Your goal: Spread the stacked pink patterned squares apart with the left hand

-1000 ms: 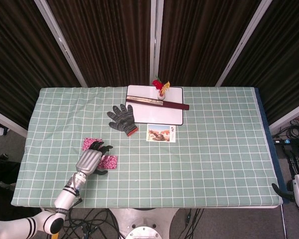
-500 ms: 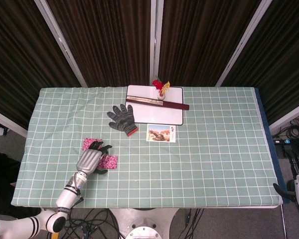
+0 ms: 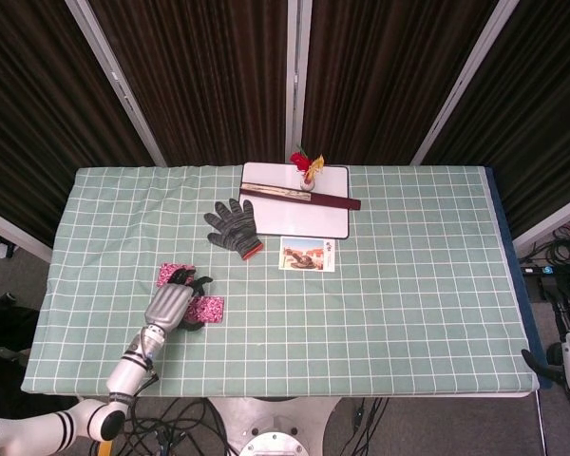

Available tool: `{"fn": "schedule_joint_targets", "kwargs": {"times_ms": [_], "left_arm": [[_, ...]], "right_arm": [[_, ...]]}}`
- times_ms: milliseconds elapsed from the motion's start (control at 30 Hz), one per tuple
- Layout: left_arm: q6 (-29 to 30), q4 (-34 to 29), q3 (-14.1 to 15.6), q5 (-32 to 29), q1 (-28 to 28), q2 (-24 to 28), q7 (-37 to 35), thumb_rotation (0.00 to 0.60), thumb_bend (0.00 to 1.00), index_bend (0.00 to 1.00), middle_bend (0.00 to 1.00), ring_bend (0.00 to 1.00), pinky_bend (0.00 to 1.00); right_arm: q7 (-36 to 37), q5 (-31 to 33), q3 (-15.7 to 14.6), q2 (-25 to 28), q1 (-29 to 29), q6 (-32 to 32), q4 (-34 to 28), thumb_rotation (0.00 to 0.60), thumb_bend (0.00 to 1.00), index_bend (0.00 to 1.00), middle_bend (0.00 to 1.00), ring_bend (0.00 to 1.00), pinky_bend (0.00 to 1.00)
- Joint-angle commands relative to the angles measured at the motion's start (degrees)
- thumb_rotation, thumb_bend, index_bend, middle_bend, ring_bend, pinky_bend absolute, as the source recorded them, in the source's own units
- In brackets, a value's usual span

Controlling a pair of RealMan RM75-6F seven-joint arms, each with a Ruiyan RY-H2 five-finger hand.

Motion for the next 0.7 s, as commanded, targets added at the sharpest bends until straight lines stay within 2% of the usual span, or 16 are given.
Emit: {"fn": "schedule_joint_targets", "kwargs": {"times_ms": [33, 700], "left_arm": [[-0.2, 0.0, 0.0, -0.1, -0.1, 0.1, 0.0, 0.600, 0.15, 0.21, 0.37, 0.07, 0.08], [-1.1, -0.2, -0.2, -0.9, -0.4, 0.4, -0.6, 0.600, 0.19, 0.23, 0.44, 0.09, 0.08]], "right_arm": [[0.0, 0.0, 0.0, 0.0, 0.0, 0.0, 0.0, 0.600, 0.13, 0.00, 0.00, 0.00, 0.00], [0.1, 0.0, 0.1, 0.0, -0.1, 0.2, 0.1, 0.600, 0.13, 0.00, 0.00, 0.00, 0.00]]}}
